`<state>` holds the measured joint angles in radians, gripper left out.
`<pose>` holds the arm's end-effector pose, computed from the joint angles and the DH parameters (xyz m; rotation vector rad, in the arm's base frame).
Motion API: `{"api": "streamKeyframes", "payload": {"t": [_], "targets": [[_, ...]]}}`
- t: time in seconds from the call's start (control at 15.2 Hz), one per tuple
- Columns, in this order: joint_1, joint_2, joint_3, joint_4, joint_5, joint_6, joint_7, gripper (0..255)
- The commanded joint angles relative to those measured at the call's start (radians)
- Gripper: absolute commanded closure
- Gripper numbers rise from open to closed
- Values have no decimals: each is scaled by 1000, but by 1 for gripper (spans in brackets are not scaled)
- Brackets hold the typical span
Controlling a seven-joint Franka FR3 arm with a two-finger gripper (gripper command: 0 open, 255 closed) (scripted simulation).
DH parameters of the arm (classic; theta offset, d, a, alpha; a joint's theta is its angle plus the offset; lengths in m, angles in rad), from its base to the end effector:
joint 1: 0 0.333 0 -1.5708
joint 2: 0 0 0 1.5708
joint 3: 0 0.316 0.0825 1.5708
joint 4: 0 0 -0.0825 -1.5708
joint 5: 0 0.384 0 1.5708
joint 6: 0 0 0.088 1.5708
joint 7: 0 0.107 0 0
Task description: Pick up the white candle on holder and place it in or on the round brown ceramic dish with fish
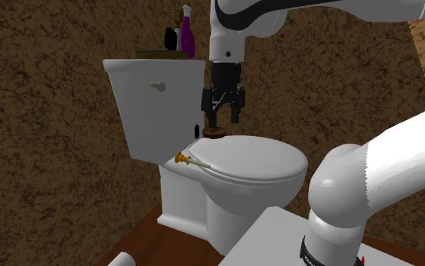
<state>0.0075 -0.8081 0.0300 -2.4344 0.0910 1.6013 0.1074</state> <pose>0.3014 0.0230 0.5630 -3.0712 0.1281 0.0458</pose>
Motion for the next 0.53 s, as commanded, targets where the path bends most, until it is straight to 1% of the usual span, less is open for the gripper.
{"api": "streamKeyframes", "payload": {"t": [0.0,0.46], "targets": [[0,0,0,0,0,0,0,0],[-6,132,-52,-89,-86,273,-156,0]]}}
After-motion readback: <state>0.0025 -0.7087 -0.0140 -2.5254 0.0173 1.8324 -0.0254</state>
